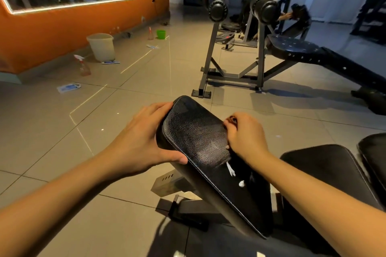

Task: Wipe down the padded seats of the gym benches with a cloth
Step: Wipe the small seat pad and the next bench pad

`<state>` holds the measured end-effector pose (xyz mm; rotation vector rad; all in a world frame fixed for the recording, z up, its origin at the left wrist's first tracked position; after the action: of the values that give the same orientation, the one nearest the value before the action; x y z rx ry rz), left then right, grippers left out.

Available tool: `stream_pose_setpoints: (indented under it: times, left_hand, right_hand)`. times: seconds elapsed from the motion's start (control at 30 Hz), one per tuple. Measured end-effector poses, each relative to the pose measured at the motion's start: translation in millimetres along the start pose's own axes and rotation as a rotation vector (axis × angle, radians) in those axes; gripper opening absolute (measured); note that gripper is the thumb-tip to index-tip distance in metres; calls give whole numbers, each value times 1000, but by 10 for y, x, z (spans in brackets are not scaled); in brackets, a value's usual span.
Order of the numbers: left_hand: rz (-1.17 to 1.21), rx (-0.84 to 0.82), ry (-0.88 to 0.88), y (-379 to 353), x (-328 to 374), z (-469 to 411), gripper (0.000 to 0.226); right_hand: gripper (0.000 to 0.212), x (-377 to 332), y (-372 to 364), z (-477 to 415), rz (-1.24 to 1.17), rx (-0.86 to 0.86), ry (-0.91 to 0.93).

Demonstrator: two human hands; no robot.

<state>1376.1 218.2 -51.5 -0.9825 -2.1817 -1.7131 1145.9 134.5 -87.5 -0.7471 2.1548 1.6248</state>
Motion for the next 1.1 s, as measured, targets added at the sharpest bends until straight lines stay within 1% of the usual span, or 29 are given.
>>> stream_pose_setpoints:
  times: [0.07,0.13,0.17,0.2,0.23,0.27,0.33,0.37,0.4,0.43,0.47,0.53,0.57,0.6,0.63,0.67,0.7,0.77,0.8,0.83,0.87,0.9,0.97,1.0,1.03,1.07,1.1]
  left_hand:
    - [-13,14,-1,-10,33,6,121]
    - [-29,13,8,-12,38,18,120]
    - [-35,11,6,-6,33,28,120]
    - [-40,8,3,-1,27,38,119]
    - [-45,8,-1,3,21,49,119]
    - [-50,9,-7,4,7,54,118]
    - [-60,14,-11,-1,-13,55,117]
    - [-64,16,-7,1,-17,50,117]
    - [-66,16,-5,2,-24,45,118]
    - [-73,18,-6,11,-22,35,119]
    - [-84,17,-7,19,-11,29,119]
    - [-104,15,1,24,15,40,118]
    - [-104,20,4,28,17,55,116]
    - [-100,25,0,31,19,66,115]
    - [-97,31,-5,32,25,77,114]
    - [-96,40,-11,31,26,89,114]
    - [-93,50,-16,33,20,91,113]
    - [-75,59,-8,29,13,95,113]
    - [-67,57,-4,25,17,97,113]
    - [-65,54,-7,21,18,91,113]
    - [-68,54,-13,23,21,81,113]
    - [-72,52,-16,20,29,77,113]
    - [-82,54,-8,18,40,94,113]
    - [-85,58,0,22,32,105,113]
    - [-90,59,2,24,28,110,113]
    - [-97,61,1,24,30,112,112]
    - [-100,66,-2,25,27,109,112]
  right_hand:
    - [15,-522,-50,200,-165,-34,172]
    - [14,-947,-5,570,-235,-79,398]
    - [16,-977,26,696,-226,-94,459]
    - [17,-875,51,732,-192,-93,462]
    - [17,-647,60,675,-142,-79,408]
    - [17,-362,63,561,-84,-62,312]
    - [18,168,58,306,18,-52,53]
    - [20,278,63,221,40,-34,-33]
    - [20,242,41,167,34,-9,-48]
    - [19,65,7,144,-3,0,-13]
    - [18,-198,-19,172,-75,-3,59]
    - [15,-757,-11,412,-202,-42,276]
    - [15,-925,11,575,-227,-60,384]
    - [14,-948,30,680,-220,-75,453]
    - [14,-828,41,694,-199,-77,470]
    - [13,-585,45,611,-143,-64,420]
    - [13,-268,52,473,-73,-41,311]
    - [17,338,76,221,50,-26,20]
    - [20,446,97,153,60,3,-62]
    - [22,377,81,109,34,33,-65]
    - [21,166,39,93,-19,38,-21]
    - [19,-130,-15,126,-95,24,66]
    - [15,-745,-32,389,-214,-26,308]
    - [14,-939,6,573,-239,-42,429]
    - [13,-978,43,707,-240,-58,526]
    - [13,-881,67,759,-218,-70,571]
    - [14,-673,75,723,-160,-67,546]
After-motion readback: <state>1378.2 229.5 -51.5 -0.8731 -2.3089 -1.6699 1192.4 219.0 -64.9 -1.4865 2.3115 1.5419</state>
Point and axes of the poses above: each hand's wrist, its own z-axis away from the middle knuckle, its own y-axis out of the back of the hand, x = y × z, the point moved 8 cm from there along -z, towards the middle knuckle
